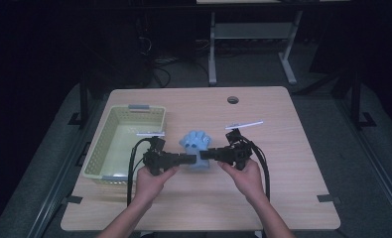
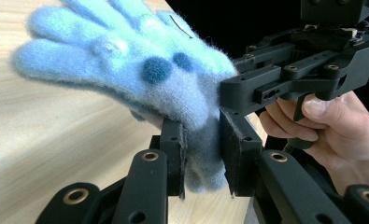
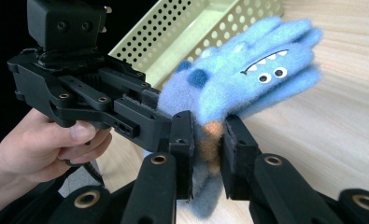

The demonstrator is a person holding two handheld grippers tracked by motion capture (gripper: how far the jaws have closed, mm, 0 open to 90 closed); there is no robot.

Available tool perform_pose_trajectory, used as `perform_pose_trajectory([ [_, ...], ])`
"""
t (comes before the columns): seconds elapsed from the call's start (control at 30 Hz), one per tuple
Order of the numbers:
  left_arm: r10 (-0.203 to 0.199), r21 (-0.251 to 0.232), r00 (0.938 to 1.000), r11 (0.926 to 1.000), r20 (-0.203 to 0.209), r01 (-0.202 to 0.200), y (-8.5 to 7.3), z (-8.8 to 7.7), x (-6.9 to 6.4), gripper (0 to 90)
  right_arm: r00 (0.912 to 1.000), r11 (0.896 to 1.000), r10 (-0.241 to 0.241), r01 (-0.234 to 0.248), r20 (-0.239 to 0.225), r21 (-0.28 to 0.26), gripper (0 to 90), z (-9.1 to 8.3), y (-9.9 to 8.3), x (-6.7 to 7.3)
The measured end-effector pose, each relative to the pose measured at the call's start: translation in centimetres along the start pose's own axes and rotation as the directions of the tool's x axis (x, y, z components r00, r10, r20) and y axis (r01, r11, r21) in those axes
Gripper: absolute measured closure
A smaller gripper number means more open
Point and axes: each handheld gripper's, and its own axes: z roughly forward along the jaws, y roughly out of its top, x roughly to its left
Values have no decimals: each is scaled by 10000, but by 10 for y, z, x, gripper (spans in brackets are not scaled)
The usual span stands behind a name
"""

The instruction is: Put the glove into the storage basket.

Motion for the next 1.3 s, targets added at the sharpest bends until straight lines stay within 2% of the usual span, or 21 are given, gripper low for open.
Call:
perform_pose_trajectory([
  [0.4, 5, -173, 10000, 9999, -83, -6, 9, -18, 1, 719, 9997, 9998, -146, 144, -173, -148, 764, 8, 14, 10],
  [0.63, -202, -255, 9998, 9995, -38, 201, 12, -29, 5, 720, 9993, 9996, -242, 239, -270, -120, 764, 16, 22, 15],
  [1.0, -317, -237, 9994, 9992, 118, 320, 16, -49, 13, 720, 9978, 9987, -509, 507, -431, -65, 764, 28, 31, 27],
  [1.07, -311, -282, 9995, 9991, 111, 314, 17, -53, 13, 720, 9981, 9992, -411, 410, -467, -31, 764, 31, 33, 29],
  [1.13, -324, -346, 9994, 9989, 114, 328, 18, -56, 14, 721, 9972, 9985, -550, 545, -517, -107, 764, 33, 35, 30],
  [1.2, -344, -365, 9993, 9987, 130, 348, 18, -60, 15, 721, 9973, 9991, -432, 429, -587, -75, 764, 35, 38, 32],
  [1.3, -425, -423, 9990, 9982, 154, 431, 18, -65, 18, 721, 9965, 9986, -511, 504, -662, -132, 764, 38, 40, 34],
])
